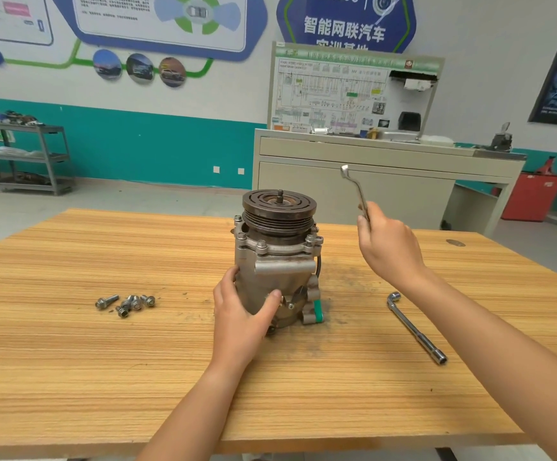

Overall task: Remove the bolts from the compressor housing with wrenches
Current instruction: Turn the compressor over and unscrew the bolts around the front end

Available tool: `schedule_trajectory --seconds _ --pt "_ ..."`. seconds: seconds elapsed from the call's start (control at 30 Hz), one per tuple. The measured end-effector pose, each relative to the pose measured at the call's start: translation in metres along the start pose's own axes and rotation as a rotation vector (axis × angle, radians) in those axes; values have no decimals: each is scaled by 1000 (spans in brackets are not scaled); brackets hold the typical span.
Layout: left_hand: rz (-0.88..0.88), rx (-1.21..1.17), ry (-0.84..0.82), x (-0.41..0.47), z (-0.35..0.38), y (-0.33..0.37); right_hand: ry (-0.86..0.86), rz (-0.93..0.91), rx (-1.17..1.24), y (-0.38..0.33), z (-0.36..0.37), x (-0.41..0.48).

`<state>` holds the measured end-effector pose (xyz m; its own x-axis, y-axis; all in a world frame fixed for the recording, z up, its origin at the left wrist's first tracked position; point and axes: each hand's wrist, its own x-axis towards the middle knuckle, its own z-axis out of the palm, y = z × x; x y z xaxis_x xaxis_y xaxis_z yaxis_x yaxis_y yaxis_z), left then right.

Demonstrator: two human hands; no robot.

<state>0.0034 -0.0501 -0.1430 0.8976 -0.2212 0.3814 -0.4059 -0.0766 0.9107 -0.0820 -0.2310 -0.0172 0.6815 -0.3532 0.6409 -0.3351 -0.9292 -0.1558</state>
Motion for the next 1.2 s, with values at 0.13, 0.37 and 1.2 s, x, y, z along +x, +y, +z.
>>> schedule_trajectory --seconds 0.13,0.37,1.2 --pt "-1 3 2 1 1 0 -104 -34 -236 -16 -36 -17" --pt "0 -1 1 0 0 -1 -264 -221 -560 -55 -72 -39" --pt "-3 -13 0 0 1 0 -435 -409 -784 -59 -74 -13"
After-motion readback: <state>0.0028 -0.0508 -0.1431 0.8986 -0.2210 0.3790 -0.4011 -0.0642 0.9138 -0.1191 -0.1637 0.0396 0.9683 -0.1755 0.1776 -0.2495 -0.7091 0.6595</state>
